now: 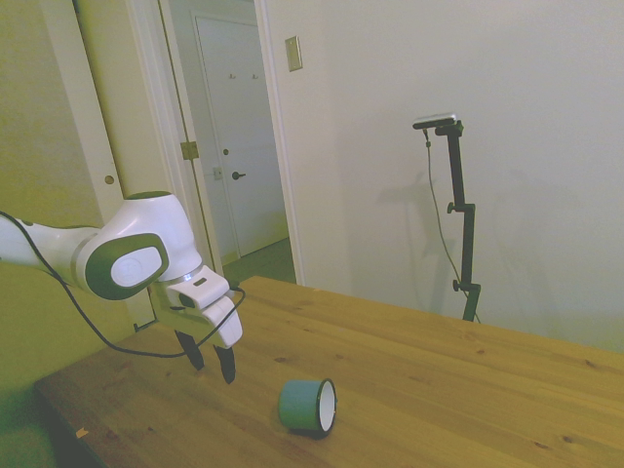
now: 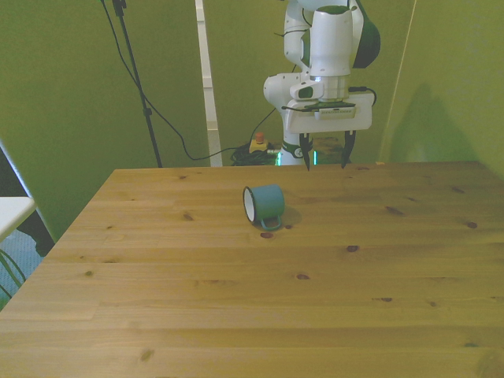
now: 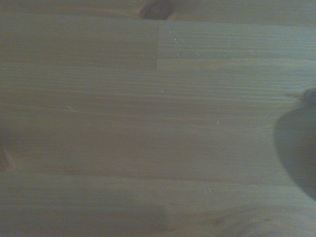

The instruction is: Flip the mug upright

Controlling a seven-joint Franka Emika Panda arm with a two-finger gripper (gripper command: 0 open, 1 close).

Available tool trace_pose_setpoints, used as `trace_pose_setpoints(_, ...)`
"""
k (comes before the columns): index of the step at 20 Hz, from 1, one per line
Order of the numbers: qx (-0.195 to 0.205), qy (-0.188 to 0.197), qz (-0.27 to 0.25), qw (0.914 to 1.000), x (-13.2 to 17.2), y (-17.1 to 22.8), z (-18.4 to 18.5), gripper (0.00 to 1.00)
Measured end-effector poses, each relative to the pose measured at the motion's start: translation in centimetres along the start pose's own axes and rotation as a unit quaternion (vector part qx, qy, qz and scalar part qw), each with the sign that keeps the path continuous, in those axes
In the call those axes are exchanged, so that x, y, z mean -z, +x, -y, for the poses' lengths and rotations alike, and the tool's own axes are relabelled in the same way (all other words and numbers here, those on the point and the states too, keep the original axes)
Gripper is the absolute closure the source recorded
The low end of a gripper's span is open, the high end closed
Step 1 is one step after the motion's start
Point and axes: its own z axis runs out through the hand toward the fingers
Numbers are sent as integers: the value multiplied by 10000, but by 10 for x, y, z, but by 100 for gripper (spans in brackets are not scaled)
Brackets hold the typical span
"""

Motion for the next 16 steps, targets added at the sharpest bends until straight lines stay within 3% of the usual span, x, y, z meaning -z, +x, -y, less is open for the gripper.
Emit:
trace_pose_setpoints(6,-75,69,-48,9999,7,12,-6,0)
trace_pose_setpoints(16,-83,-83,-330,9994,50,136,-70,0)
